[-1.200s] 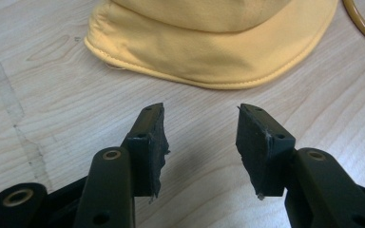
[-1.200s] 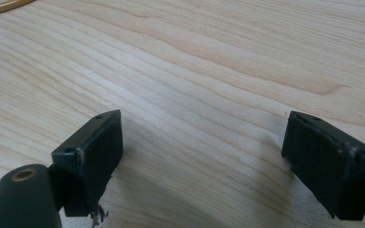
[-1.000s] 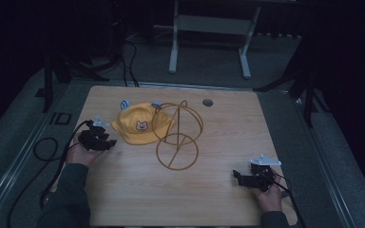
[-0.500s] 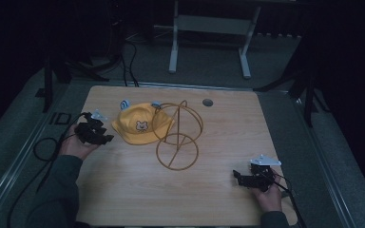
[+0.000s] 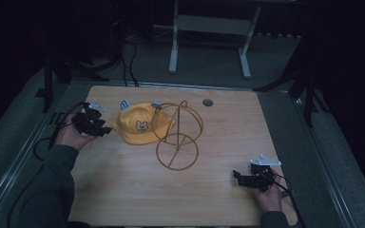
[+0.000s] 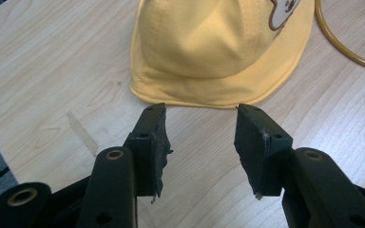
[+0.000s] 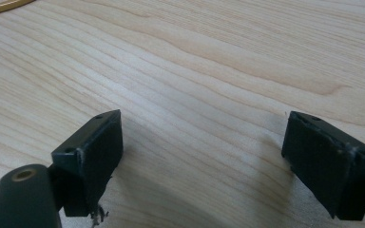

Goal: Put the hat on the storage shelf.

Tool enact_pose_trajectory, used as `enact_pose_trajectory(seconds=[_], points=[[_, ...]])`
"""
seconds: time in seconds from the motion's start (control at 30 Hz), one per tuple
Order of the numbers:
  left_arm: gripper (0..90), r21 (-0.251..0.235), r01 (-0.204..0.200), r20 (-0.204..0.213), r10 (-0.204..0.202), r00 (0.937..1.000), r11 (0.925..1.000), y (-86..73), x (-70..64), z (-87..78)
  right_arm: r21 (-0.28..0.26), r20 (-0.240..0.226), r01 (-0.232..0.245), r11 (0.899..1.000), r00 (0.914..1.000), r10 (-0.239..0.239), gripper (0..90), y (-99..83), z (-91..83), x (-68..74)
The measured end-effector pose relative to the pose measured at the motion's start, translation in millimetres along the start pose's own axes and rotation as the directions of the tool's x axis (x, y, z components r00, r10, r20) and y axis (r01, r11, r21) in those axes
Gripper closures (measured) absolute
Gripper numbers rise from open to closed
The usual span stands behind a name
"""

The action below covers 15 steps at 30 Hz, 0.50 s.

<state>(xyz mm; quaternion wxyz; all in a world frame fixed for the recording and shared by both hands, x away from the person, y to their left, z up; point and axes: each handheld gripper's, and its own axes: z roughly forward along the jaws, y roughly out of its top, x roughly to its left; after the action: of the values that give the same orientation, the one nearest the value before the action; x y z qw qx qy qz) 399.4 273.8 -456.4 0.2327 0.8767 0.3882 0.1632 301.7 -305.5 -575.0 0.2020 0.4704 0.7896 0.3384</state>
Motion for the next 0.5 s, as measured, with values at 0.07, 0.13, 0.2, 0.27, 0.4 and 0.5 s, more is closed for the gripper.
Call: enact_pose_trajectory(seconds=[0.07, 0.13, 0.2, 0.27, 0.4, 0.5], points=[[54.0, -0.002, 0.003, 0.001, -0.003, 1.0, 1.0, 1.6, 1.1, -2.4, 0.0, 0.0, 0.0, 1.0, 1.0, 0.0, 13.6, 0.0, 0.0, 0.0], [54.0, -0.005, 0.0, 0.001, 0.0, 1.0, 1.0, 3.0, 2.6, -4.5, 0.0, 0.0, 0.0, 1.0, 1.0, 0.0, 13.6, 0.0, 0.0, 0.0], [54.0, -0.005, 0.007, -0.001, -0.007, 1.0, 1.0, 3.6, 3.8, -5.8, 0.0, 0.0, 0.0, 1.0, 1.0, 0.0, 13.6, 0.0, 0.0, 0.0], [54.5, 0.002, 0.005, 0.004, -0.005, 1.0, 1.0, 4.4, 5.1, -6.5, 0.0, 0.0, 0.0, 1.0, 1.0, 0.0, 13.6, 0.0, 0.0, 0.0], [54.4, 0.005, 0.001, 0.01, -0.001, 0.9999, 1.0, 7.1, 4.9, -8.1, 0.0, 0.0, 0.0, 1.0, 1.0, 0.0, 13.6, 0.0, 0.0, 0.0], [54.4, 0.025, -0.008, 0.021, 0.008, 0.9997, 0.9997, 10.4, 5.3, -8.4, 0.0, 0.0, 0.0, 1.0, 1.0, 0.0, 13.6, 0.0, 0.0, 0.0]])
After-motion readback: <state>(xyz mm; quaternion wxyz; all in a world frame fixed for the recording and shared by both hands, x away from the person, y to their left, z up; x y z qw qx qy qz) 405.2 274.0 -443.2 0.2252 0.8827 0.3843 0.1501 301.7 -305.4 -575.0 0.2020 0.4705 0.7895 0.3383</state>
